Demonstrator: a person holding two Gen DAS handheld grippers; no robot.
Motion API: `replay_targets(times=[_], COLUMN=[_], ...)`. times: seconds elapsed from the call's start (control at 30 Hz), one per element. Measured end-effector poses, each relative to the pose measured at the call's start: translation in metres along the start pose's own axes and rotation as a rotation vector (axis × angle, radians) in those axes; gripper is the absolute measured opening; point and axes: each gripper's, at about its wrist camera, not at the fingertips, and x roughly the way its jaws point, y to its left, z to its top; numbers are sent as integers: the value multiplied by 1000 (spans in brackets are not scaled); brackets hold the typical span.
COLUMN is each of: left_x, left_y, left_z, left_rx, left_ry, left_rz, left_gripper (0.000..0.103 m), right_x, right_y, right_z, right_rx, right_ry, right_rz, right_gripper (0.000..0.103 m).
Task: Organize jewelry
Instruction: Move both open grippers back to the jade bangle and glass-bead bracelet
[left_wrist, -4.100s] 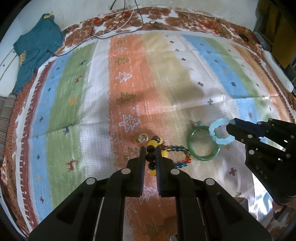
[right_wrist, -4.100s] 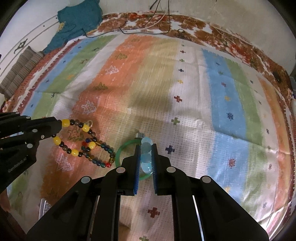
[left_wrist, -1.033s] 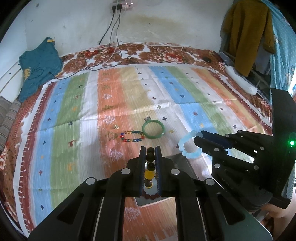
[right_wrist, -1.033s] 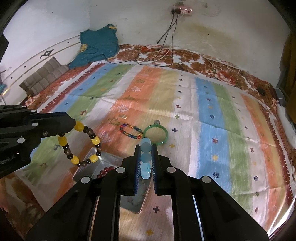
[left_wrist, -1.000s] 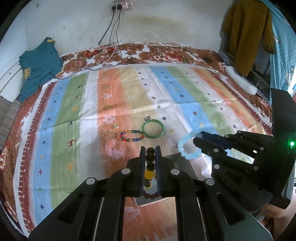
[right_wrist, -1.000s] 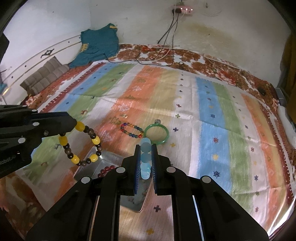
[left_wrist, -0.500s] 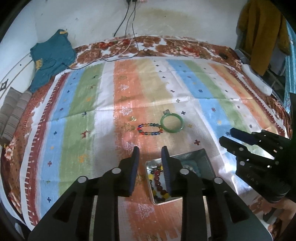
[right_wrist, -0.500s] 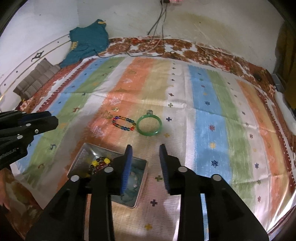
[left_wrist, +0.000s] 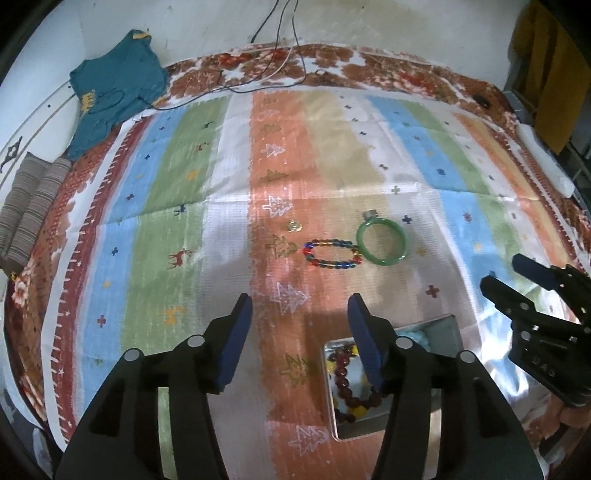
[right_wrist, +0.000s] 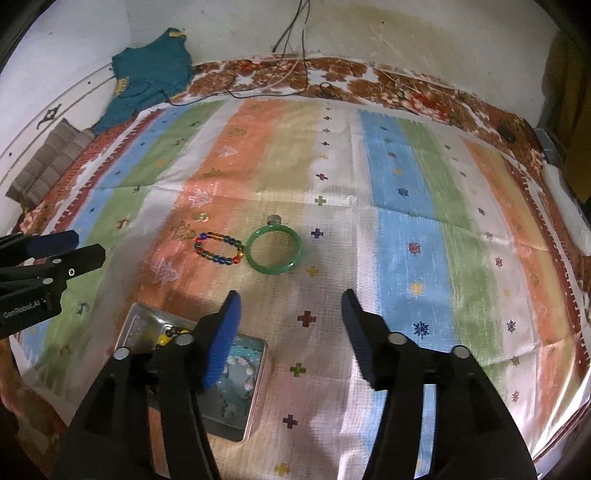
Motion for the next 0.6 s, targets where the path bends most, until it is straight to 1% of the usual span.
replay_targets(times=[0.3, 0.47, 0.6], left_x=[24, 36, 40], left_y=[0, 3, 0], left_z=[15, 24, 30], left_rx=[13, 2, 11], left_ry=[37, 53, 47], left_rz=[40, 58, 60], left_gripper=[64, 64, 65], right_x=[20, 34, 42], right_y=[-4, -6, -6], right_z=[13, 21, 26], right_rx=[-3, -4, 3], right_ry=[35, 60, 68], right_rz=[-17, -23, -26], right_gripper=[64, 64, 64])
